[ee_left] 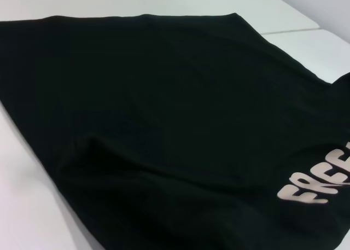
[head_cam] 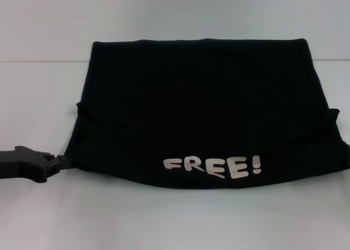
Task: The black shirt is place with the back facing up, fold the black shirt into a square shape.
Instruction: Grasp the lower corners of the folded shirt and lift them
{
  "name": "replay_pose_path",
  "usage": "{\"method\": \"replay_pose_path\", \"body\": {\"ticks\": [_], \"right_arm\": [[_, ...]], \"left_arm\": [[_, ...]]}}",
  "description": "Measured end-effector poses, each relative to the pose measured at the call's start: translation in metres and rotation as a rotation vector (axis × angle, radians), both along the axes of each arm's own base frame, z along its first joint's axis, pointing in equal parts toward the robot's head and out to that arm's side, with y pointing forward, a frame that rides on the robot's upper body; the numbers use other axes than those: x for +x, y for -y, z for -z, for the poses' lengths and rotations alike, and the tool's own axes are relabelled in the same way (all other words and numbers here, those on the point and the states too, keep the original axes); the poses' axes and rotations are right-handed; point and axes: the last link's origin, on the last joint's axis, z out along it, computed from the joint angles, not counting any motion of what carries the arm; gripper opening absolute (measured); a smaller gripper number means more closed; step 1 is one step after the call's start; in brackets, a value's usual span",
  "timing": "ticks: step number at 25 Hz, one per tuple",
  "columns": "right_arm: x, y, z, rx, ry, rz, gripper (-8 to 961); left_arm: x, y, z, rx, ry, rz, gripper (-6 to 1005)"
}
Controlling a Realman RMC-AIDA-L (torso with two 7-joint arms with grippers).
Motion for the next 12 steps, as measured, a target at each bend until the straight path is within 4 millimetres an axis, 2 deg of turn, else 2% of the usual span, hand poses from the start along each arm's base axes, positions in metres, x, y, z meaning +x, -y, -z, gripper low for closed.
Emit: {"method": "replay_pose_path", "body": {"ticks": [12], "right_arm": [[-0.014,-0.009,-0.002,-0.023,-0.007,-0.064,27]], "left_arm": [[0.005,-0.001,-0.005,-0.014,0.005,0.018,4]]}}
